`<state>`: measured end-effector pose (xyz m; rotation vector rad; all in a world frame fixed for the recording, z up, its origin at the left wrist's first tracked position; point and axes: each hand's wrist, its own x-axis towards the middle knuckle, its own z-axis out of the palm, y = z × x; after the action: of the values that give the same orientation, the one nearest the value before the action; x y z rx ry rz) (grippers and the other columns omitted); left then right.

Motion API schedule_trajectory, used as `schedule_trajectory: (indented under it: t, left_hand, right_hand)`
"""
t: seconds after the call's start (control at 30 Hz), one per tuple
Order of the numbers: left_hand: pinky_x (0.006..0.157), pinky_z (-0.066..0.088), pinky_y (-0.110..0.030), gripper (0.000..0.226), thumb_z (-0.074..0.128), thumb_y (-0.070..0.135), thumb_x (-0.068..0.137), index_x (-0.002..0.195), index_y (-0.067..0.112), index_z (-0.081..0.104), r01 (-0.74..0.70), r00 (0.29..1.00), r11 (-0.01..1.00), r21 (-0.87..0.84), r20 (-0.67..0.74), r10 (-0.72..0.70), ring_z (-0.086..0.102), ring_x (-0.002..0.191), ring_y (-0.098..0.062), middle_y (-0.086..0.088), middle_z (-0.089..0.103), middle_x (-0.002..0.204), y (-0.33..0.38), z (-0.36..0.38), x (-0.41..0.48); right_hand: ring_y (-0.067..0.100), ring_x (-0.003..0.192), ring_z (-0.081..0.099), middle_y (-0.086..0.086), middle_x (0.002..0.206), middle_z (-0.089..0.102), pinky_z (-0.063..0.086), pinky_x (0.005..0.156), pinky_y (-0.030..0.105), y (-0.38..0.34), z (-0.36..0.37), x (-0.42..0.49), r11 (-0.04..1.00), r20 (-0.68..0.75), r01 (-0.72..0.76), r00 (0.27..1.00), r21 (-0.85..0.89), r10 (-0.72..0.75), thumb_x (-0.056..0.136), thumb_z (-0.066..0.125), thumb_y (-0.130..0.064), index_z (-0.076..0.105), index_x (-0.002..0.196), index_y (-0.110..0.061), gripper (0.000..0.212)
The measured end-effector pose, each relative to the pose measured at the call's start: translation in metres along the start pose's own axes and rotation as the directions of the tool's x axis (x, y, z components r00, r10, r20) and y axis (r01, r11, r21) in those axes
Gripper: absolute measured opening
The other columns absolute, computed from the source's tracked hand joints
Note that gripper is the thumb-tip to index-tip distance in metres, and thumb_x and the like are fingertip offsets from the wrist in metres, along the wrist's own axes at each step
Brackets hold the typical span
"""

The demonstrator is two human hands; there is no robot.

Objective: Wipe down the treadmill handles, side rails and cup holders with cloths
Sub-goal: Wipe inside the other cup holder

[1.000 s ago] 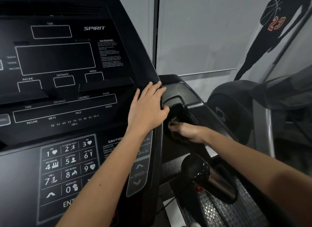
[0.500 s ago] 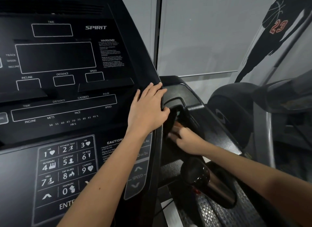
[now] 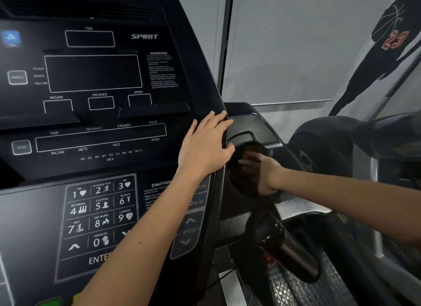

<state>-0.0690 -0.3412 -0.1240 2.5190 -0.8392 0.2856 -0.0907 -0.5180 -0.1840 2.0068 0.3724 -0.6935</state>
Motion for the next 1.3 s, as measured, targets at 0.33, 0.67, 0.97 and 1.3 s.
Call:
schedule_trajectory:
  t: [0.33,0.67,0.97,1.3]
  left_hand:
    - [0.117,0.002,-0.034,0.056,0.05,0.034,0.09,0.143,0.03,0.032,0.001,1.0,1.0,-0.017,-0.015,-0.001,0.007,0.144,-0.005,0.013,0.021,0.155,0.0,0.001,0.0]
    - [0.117,0.002,-0.034,0.055,0.05,0.032,0.089,0.142,0.03,0.033,0.019,0.999,0.999,-0.026,-0.03,-0.019,0.007,0.144,-0.004,0.014,0.021,0.154,0.001,0.003,0.001]
    - [0.117,0.002,-0.032,0.055,0.049,0.033,0.09,0.142,0.031,0.033,0.028,0.999,0.999,-0.02,-0.021,-0.028,0.007,0.144,-0.003,0.015,0.02,0.154,0.003,0.001,-0.001]
    - [0.117,0.002,-0.032,0.055,0.049,0.033,0.09,0.142,0.031,0.033,0.028,0.999,0.999,-0.018,-0.018,-0.028,0.007,0.144,-0.004,0.014,0.02,0.155,0.002,0.0,-0.001]
  right_hand:
    - [0.017,0.067,0.049,0.002,0.069,0.054,0.039,0.063,0.025,0.016,-0.022,-0.042,0.441,-0.005,0.103,0.976,0.891,-0.218,0.091,0.034,-0.007,0.06,0.078,-0.004,0.029]
    - [0.03,0.11,0.055,0.015,0.125,0.055,0.043,0.079,0.018,-0.004,-0.032,-0.025,0.67,0.075,0.087,0.975,0.737,-0.209,0.092,0.041,-0.005,0.042,0.131,0.001,0.039]
    - [0.028,0.138,0.03,0.011,0.149,0.031,0.031,0.107,0.035,-0.021,-0.046,-0.01,0.913,0.008,-0.008,1.0,0.409,0.006,0.091,0.056,-0.02,0.031,0.141,-0.004,0.058]
    - [0.024,0.125,0.044,0.014,0.138,0.045,0.034,0.082,0.015,0.022,-0.044,-0.031,0.354,-0.001,0.067,0.983,0.933,-0.186,0.1,0.03,-0.012,0.04,0.135,-0.002,0.038]
